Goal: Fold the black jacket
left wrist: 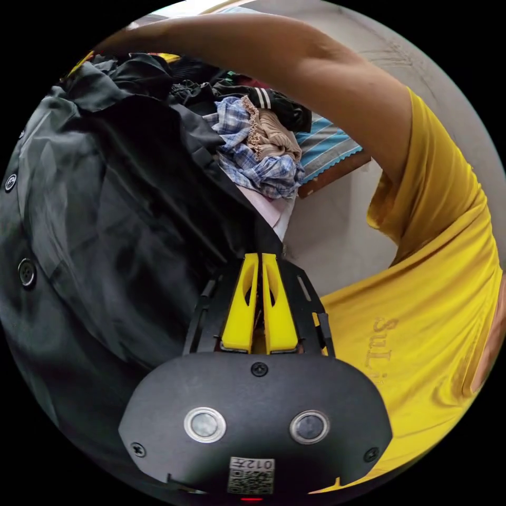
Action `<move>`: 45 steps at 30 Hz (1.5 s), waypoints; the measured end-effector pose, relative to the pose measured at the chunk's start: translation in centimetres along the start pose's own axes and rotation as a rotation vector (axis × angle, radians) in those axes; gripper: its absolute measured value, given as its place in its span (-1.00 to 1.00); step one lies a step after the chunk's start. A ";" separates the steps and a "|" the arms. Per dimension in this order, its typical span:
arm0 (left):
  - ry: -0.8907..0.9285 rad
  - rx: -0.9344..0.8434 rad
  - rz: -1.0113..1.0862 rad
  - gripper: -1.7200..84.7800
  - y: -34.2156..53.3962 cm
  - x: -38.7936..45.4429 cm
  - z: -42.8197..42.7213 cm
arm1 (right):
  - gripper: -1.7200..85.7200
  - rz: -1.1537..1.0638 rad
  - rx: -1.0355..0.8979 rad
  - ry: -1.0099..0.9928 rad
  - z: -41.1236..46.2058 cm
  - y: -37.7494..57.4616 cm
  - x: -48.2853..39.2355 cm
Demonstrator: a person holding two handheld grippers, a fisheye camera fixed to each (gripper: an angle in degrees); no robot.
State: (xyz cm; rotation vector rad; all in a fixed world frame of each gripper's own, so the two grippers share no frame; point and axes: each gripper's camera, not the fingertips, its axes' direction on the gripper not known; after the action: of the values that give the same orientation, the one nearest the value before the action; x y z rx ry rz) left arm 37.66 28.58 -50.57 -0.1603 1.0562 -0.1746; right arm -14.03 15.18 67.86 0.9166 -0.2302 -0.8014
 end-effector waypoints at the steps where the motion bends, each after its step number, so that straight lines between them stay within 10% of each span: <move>1: 0.021 0.006 0.001 -0.95 0.2 -0.3 -0.5 | -0.82 -0.003 -0.034 0.030 1.0 -0.5 0.2; 5: -0.027 0.007 0.027 -0.94 1.2 -0.5 -2.6 | -0.92 0.082 -0.126 0.104 5.0 -1.4 4.4; 18: -0.171 0.146 0.102 -0.93 4.6 1.3 -14.1 | -0.96 0.681 0.348 -0.843 -0.6 1.7 29.7; 45: -0.142 0.255 -0.390 -0.92 15.4 -8.9 -20.6 | -0.87 0.581 0.175 -0.691 9.6 -6.6 25.3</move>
State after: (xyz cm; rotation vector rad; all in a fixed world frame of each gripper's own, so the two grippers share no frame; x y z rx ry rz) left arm 16.41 44.56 -56.22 -0.1441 0.8446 -0.6390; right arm -4.69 -10.85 64.80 0.6487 -1.1319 -0.5273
